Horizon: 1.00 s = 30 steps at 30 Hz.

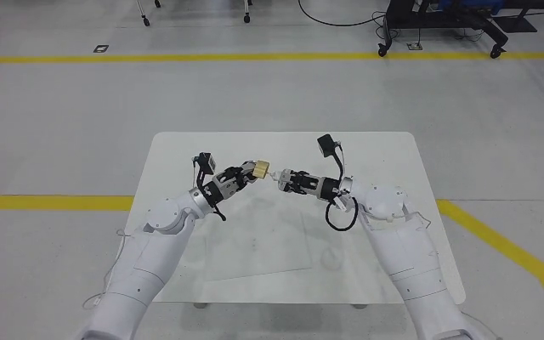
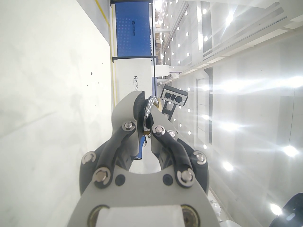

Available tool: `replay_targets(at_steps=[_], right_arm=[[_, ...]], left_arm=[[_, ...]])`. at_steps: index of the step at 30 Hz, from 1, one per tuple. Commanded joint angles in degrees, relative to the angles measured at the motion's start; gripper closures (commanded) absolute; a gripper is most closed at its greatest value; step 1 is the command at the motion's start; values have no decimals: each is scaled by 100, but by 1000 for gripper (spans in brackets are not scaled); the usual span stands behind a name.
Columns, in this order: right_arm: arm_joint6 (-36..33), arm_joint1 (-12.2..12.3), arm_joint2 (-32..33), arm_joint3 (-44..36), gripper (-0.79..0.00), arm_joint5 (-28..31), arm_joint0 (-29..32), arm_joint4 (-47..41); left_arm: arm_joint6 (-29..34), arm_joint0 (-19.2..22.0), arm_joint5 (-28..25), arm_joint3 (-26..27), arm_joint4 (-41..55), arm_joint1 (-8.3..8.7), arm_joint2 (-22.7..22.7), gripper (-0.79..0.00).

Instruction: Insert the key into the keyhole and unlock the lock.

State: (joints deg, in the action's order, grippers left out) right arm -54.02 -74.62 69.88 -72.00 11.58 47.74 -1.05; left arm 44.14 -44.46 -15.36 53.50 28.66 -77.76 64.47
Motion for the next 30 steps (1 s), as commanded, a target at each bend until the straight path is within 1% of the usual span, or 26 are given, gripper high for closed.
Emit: replay_targets(at_steps=[1,3,6,8,9,17,30], right_arm=[[2,4,-22,-13,-314,-10,-2,0],[1,9,-50,-7,-308,-34,-8,5],[0,13,-86,28,-237,-72,-35,-17],[19,19,-104,66,-114,-136,-65,25],[53,22,-112,73,0,-171,-77,64],[15,52,-146,68,0,-216,-88,43],[-54,102,-207,-19,0,-366,-143,104]], left_arm=[[13,-8,-10,7,14,-1,12,0],[20,-16,-9,14,11,0,23,0],[28,-38,-27,27,-4,1,31,0],[21,-57,-61,45,-31,-1,26,0],[15,-68,-80,56,-44,-2,24,0],[-195,-141,-287,156,-416,11,15,0],[-241,-222,-342,299,-689,22,3,0]])
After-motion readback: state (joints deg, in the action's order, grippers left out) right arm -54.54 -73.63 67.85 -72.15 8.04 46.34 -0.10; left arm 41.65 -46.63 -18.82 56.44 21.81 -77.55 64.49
